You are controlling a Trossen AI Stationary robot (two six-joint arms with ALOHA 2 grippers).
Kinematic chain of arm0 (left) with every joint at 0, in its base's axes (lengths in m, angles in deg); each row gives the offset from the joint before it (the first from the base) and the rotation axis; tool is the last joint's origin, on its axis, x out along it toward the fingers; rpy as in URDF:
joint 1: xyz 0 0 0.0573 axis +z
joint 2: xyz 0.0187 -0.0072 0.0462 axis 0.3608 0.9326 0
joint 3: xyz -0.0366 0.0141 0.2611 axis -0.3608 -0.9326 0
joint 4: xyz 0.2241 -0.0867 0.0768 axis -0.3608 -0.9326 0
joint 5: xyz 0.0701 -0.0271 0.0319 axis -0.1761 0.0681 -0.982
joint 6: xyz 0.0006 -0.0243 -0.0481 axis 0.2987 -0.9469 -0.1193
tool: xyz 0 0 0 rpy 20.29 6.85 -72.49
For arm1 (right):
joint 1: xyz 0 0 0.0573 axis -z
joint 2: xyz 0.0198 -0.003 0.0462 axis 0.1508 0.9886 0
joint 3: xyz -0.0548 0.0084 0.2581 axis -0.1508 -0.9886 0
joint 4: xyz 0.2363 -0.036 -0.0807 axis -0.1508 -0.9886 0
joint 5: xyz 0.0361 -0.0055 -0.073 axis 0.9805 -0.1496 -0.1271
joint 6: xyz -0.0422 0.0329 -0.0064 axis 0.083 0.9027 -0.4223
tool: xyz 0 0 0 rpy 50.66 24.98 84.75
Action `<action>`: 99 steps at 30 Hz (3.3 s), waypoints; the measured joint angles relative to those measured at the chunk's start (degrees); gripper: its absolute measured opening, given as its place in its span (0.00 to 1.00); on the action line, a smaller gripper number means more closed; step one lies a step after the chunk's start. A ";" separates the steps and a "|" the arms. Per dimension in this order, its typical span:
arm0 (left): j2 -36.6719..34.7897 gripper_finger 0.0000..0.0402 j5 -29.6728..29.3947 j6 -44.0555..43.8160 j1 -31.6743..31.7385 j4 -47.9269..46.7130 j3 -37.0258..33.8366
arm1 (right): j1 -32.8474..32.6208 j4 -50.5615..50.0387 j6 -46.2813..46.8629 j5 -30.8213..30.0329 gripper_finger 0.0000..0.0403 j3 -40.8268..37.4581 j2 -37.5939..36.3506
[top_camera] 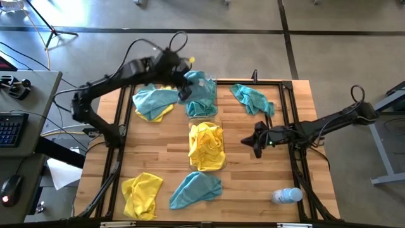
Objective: Sort microfiber towel by color & place in baskets
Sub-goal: Put the blue towel into the top transparent bin
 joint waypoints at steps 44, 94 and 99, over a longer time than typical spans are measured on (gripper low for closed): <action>35.45 0.34 7.23 20.71 7.00 4.13 7.46 | 7.59 -0.48 8.61 -7.88 0.00 0.02 0.04; 37.41 0.00 7.95 21.61 8.89 5.43 7.51 | 8.20 -2.21 -1.94 -10.34 0.00 0.02 0.04; 39.64 0.00 7.12 21.27 8.18 7.65 7.61 | 8.20 -3.20 -1.90 -10.33 0.00 0.02 0.04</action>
